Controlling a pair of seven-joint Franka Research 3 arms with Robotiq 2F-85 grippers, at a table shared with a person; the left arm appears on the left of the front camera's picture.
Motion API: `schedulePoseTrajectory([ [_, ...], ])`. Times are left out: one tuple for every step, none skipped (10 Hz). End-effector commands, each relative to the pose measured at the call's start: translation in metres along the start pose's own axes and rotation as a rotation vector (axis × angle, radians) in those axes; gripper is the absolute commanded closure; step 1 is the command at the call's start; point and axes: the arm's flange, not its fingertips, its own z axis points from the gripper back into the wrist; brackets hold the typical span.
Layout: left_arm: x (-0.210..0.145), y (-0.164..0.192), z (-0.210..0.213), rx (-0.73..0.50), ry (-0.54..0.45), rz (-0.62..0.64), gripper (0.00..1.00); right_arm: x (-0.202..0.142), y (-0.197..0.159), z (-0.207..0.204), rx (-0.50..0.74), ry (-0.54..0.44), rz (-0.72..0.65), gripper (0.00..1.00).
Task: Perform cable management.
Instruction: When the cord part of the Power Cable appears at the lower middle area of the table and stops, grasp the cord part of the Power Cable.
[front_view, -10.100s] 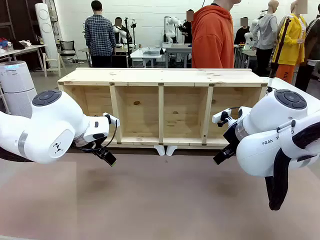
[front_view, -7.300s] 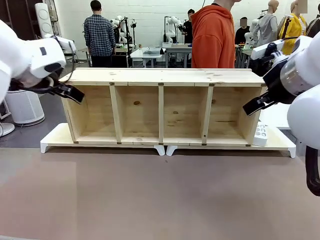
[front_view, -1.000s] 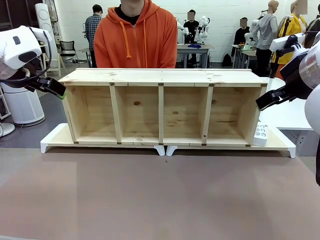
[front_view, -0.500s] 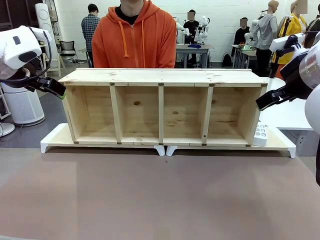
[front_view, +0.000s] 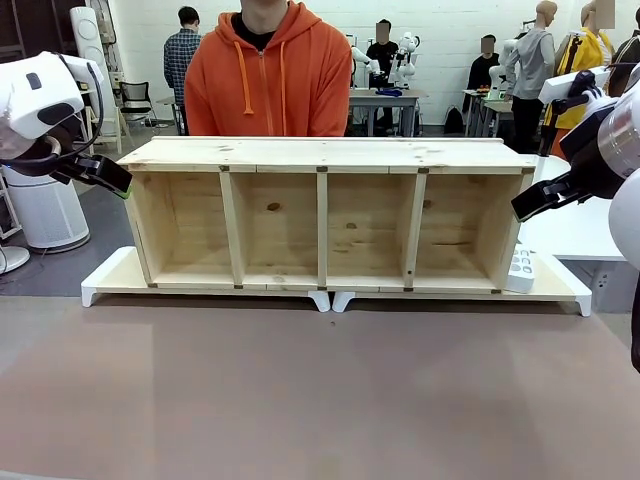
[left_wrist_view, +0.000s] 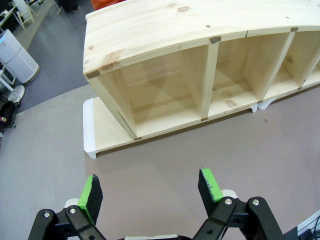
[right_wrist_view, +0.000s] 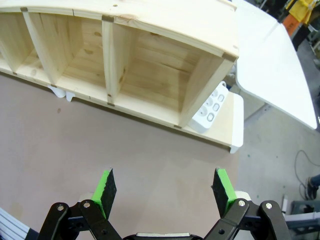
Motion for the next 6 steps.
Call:
schedulePoseTrajectory([
  [0.0006,-0.0012,-0.0020,0.001,-0.001,-0.002,0.00,0.0001,0.0008,0.0000,-0.001,0.000,0.003,0.00],
  [0.0006,-0.0012,-0.0020,0.001,-0.001,-0.002,0.00,0.0001,0.0008,0.0000,-0.001,0.000,0.003,0.00],
  [0.0006,-0.0012,-0.0020,0.001,-0.001,-0.002,0.00,0.0001,0.0008,0.0000,-0.001,0.000,0.003,0.00],
  [0.0006,-0.0012,-0.0020,0.001,-0.001,-0.002,0.00,0.0001,0.0008,0.0000,-0.001,0.000,0.003,0.00],
  [0.0006,-0.0012,-0.0020,0.001,-0.001,-0.002,0.00,0.0001,0.0008,0.0000,-0.001,0.000,0.003,0.00],
  [0.0006,-0.0012,-0.0020,0.001,-0.001,-0.002,0.00,0.0001,0.0008,0.0000,-0.001,0.000,0.003,0.00],
])
